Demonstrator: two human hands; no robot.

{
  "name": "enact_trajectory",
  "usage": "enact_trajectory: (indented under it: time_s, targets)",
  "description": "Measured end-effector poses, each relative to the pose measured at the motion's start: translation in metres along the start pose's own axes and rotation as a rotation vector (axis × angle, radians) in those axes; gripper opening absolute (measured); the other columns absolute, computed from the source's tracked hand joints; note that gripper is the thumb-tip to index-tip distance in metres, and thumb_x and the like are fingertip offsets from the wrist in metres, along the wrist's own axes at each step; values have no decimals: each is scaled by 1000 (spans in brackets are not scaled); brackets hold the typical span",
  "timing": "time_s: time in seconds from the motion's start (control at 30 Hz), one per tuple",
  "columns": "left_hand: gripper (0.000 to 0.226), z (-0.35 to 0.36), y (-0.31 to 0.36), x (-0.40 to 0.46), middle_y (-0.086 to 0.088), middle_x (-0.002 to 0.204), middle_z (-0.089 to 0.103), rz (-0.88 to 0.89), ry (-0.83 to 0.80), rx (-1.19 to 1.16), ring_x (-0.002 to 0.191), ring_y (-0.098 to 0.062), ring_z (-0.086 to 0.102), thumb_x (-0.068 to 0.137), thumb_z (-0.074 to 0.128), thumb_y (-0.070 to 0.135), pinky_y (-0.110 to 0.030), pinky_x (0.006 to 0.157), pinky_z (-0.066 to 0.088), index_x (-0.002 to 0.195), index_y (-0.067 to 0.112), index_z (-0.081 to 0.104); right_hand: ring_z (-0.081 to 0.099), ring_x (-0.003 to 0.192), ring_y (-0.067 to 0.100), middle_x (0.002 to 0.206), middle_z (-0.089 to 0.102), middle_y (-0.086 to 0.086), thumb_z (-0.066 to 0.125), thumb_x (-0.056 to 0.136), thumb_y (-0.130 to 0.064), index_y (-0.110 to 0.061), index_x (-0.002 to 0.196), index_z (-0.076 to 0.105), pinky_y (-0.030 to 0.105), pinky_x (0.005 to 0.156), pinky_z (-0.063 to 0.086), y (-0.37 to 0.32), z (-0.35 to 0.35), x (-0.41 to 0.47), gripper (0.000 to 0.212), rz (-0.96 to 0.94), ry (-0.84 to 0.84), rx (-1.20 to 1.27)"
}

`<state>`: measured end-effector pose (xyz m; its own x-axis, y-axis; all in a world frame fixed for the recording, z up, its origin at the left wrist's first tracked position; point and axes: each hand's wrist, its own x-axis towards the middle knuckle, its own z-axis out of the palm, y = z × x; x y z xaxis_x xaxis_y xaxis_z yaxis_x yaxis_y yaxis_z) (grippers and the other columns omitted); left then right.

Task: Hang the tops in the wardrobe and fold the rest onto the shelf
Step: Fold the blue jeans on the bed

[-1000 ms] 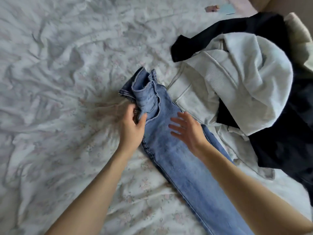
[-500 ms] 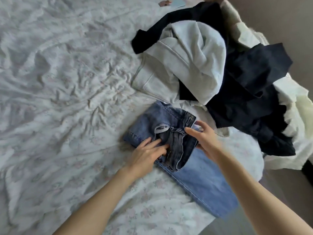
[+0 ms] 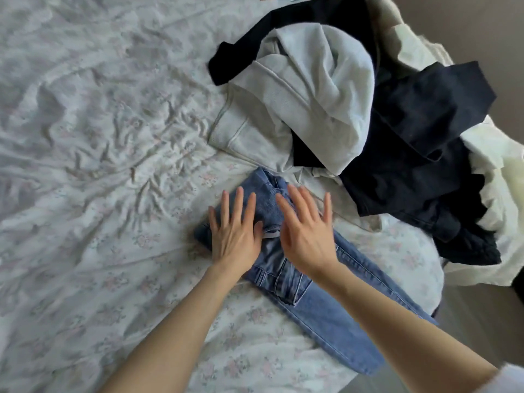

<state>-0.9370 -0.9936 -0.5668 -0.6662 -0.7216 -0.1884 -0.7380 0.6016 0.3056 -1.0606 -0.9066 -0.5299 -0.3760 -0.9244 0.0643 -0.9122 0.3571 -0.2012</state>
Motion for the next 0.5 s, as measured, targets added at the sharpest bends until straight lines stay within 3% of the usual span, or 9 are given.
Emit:
enact_trajectory:
  time_s: [0.1,0.17,0.2,0.3,0.37,0.43,0.5]
  targets:
    - [58,26,-10,-3,-6,160,-3,-75,-93,63,146,-33,-5,100,25,42,-54,115,0,150,28,-1,16,144,31,156,22,9,28,95,-40,-25,146,32,64,111,5,3,28,-1,54,-131,-357,-148]
    - [56,39,-20,-19,-7,159,2,-71,-103,124,146,-34,2,100,23,45,-52,116,4,148,30,0,-9,145,29,159,0,2,17,96,-48,-33,150,6,64,110,-9,18,48,-25,57,-147,-535,-205]
    - [56,43,-23,-26,-8,158,7,-62,-98,129,146,-34,7,98,25,47,-53,116,6,147,29,5,-11,144,29,159,-2,0,13,95,-49,-35,150,2,67,109,-7,26,52,-40,58,-117,-573,-218]
    - [62,47,-34,-35,-4,156,-5,-137,-148,143,147,-30,1,97,28,52,-55,114,1,146,30,-2,24,141,33,153,30,3,24,93,-47,-32,145,35,71,103,22,36,46,-71,55,-68,-557,-216]
    - [66,45,-37,-36,1,155,-16,-227,-178,130,146,-27,-11,96,23,55,-55,113,-7,145,29,-12,42,132,34,141,48,6,34,90,-42,-27,133,54,69,102,27,39,38,-75,50,-100,-456,-156]
    - [67,37,-39,-31,0,159,-7,-263,-164,94,147,-25,-6,96,26,52,-56,114,-6,150,24,-3,58,117,31,120,64,6,45,86,-32,-19,115,65,64,103,32,38,27,-65,38,-90,-293,-60]
    - [65,23,-42,-17,-4,159,11,-311,-112,27,145,-23,12,96,33,49,-53,114,5,152,21,13,64,94,29,99,67,4,51,84,-22,-13,99,66,49,92,43,34,20,-39,23,-28,-125,56]
